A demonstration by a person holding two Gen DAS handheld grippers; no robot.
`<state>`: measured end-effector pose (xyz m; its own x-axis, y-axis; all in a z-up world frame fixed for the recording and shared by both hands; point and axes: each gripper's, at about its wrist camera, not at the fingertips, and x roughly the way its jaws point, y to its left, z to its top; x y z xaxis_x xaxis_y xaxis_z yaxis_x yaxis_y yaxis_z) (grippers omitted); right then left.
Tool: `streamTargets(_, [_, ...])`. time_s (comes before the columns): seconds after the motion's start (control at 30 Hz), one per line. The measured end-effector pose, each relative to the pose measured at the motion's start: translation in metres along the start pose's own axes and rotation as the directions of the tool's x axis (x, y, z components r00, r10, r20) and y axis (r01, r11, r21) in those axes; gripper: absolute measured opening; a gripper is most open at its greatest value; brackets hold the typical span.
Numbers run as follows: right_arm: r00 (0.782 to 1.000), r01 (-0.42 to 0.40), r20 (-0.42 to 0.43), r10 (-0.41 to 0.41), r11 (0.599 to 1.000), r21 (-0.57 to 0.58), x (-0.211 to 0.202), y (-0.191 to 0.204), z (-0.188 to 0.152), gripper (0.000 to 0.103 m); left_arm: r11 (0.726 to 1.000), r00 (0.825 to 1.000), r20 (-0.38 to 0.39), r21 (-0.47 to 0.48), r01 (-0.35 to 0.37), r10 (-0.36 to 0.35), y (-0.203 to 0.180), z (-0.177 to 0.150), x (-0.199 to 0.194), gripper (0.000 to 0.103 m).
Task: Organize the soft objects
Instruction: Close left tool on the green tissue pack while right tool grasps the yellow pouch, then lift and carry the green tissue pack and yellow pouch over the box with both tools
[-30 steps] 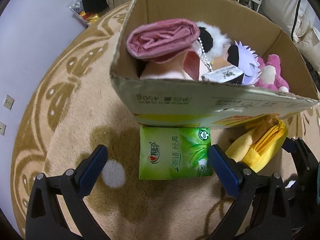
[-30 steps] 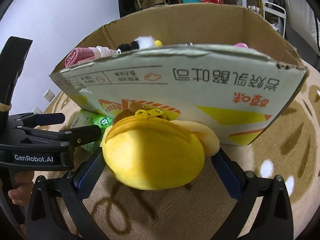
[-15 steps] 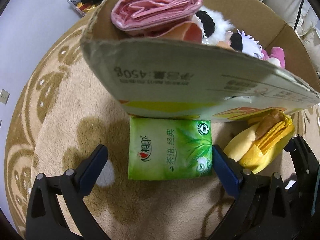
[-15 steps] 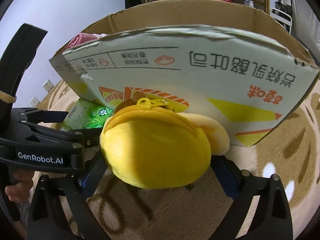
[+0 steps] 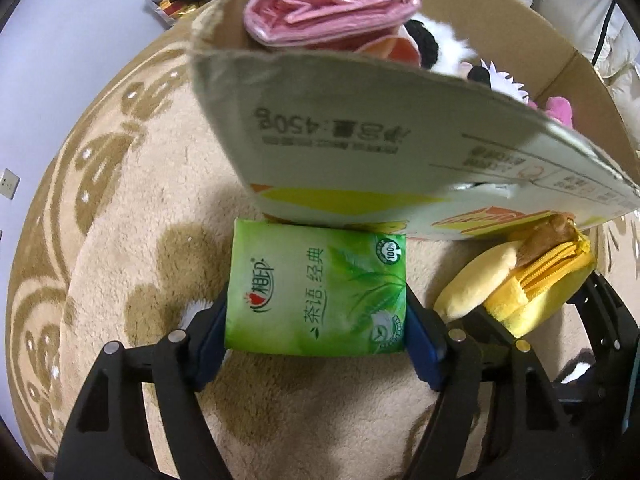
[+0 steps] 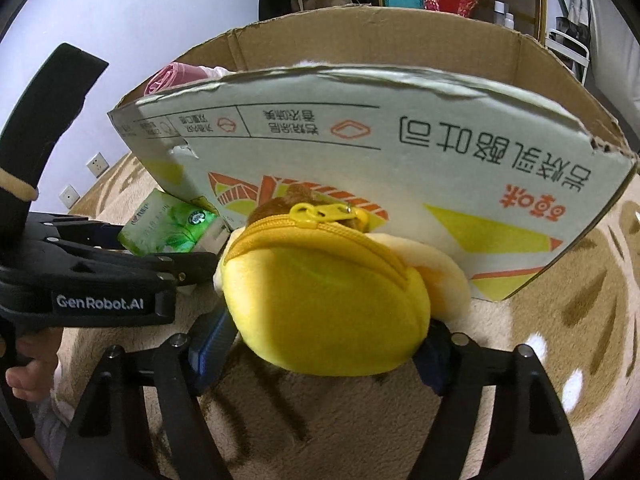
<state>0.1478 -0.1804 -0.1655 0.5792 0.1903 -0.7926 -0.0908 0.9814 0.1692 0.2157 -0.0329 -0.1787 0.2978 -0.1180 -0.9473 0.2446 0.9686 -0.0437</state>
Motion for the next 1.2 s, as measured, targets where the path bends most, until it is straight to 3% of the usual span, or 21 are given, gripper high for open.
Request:
streamTargets(0.6, [0.999, 0.032, 0.036, -0.035, 0.996, 0.083, -0.03, -0.019, -0.006, 0.077, 0.996, 0.989, 0.13, -0.053, -0.067, 0.074, 0.006, -0.028, -0.068, 0.075])
streamTargets(0.97, [0.989, 0.027, 0.137, -0.048, 0.987, 0.157, -0.079, -0.026, -0.017, 0.077, 0.993, 0.962, 0.249, -0.075, -0.094, 0.11, -0.01, -0.045, -0.126, 0.075])
streamTargets(1.2, [0.979, 0.023, 0.194, -0.057, 0.985, 0.172, -0.104, -0.026, -0.019, 0.077, 0.992, 0.943, 0.316, -0.101, -0.08, 0.109, 0.003, -0.045, -0.143, 0.075])
